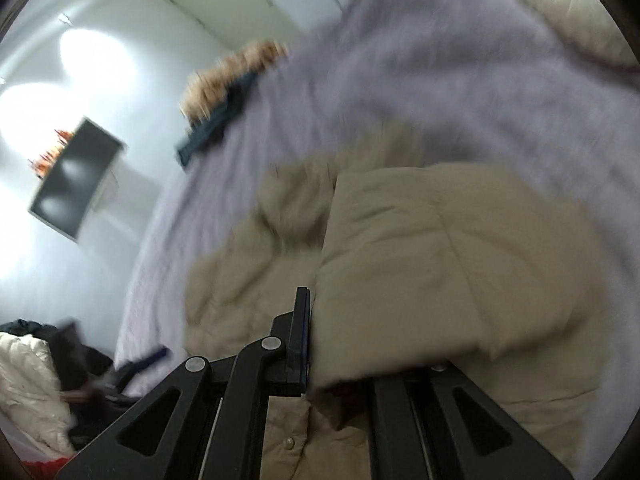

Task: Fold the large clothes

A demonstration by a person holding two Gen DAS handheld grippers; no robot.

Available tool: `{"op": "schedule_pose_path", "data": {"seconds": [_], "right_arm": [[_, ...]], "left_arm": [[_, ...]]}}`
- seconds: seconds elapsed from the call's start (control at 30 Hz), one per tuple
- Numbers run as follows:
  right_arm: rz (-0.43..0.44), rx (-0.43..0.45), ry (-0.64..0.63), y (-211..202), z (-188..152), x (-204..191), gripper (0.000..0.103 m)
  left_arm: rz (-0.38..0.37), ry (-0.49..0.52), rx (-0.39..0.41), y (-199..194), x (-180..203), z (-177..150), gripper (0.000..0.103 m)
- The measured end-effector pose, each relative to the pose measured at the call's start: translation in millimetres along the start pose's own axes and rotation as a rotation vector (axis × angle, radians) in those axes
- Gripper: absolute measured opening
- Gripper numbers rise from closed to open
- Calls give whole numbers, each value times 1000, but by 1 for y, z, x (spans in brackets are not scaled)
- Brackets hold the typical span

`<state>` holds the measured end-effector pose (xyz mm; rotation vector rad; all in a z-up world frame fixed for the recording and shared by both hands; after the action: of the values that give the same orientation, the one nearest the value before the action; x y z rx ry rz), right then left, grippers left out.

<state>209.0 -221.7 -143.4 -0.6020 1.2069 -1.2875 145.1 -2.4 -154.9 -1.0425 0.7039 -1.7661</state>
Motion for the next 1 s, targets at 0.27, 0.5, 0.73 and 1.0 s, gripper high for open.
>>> {"op": "schedule_pose_path", "data": {"seconds": [0.27, 0.5, 0.73, 1.0], "right_arm": [[-84, -161, 105, 73, -39, 16, 21], [-63, -101, 142, 35, -33, 15, 61], [-48, -3, 440, -3, -23, 80, 60], [20, 75, 249, -9, 13, 23, 22]], "left_arm": [[0, -41, 1, 13, -39, -3, 103], [-73, -51, 14, 27, -28, 7, 103], [-194, -121, 67, 26, -30, 29, 103], [-341, -207, 129, 5, -51, 42, 103]]}}
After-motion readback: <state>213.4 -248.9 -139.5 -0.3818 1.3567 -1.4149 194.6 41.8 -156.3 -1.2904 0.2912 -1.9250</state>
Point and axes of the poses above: each gripper's, at about its wrist camera, not at the fingertips, and y roughly the way its jaws point, x to its right, z to its top, the point moved 4 cm from there along y, roughly the way its jaws point, and after that the axes turned 14 degrees about -z, right-handed, at the moved point
